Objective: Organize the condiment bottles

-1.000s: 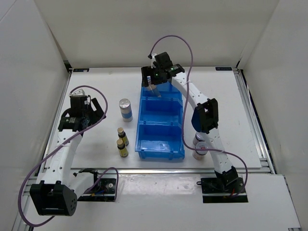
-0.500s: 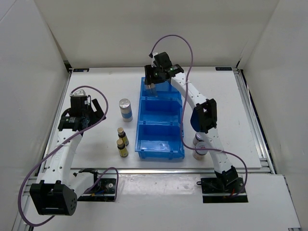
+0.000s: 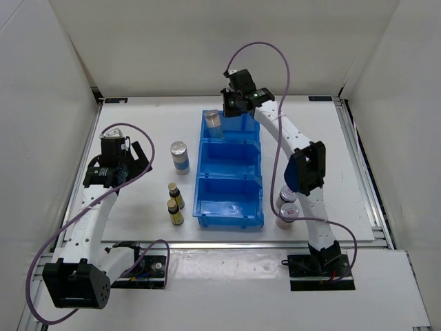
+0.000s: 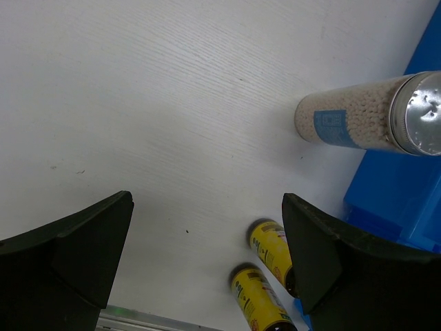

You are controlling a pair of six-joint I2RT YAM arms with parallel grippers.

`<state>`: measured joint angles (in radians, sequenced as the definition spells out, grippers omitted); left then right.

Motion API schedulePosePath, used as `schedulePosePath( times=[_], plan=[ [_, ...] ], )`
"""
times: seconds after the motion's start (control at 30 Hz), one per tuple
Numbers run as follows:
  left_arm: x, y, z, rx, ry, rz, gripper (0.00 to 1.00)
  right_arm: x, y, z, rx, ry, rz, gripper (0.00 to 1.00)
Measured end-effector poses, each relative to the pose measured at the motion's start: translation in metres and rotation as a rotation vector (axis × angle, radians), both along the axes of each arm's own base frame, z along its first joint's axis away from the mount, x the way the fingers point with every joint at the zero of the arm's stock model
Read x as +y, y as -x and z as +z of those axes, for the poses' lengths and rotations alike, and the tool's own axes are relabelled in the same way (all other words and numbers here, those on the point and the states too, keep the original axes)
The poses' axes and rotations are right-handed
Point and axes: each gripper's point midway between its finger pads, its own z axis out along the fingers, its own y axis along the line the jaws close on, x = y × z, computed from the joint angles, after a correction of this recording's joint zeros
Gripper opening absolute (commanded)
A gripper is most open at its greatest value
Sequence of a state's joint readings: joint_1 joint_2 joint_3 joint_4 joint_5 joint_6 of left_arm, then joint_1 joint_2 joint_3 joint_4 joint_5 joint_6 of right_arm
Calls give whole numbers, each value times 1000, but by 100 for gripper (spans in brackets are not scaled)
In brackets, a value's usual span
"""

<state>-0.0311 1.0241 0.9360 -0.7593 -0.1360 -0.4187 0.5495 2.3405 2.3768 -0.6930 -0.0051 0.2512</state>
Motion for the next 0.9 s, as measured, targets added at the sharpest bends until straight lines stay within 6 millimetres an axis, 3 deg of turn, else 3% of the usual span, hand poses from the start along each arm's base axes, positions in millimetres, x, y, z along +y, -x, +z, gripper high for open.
schedulePosePath(
  times=[0.2,0.33,0.37,0.5,0.63,0.77,0.9],
  plan=[
    [-2,0,0,-1,14,1,100,-35,18,18,-49,25,-55,0],
    [-3,0,0,-1,24,4,100,-40,21,20,-59,22,-47,40],
    [-3,0,0,0,25,4,100,-38,21,20,-57,17,-36,55],
    [-4,1,-4,8,30,7,100,-20,12,26,-65,-38,10,58],
    [-5,2,-4,10,34,5,100,3,-5,28,-76,-99,46,70],
    [-5,2,-4,10,35,4,100,24,-19,16,-63,-143,62,79],
    [-5,2,-5,11,35,4,100,30,-16,-7,-6,-140,68,79]
  ],
)
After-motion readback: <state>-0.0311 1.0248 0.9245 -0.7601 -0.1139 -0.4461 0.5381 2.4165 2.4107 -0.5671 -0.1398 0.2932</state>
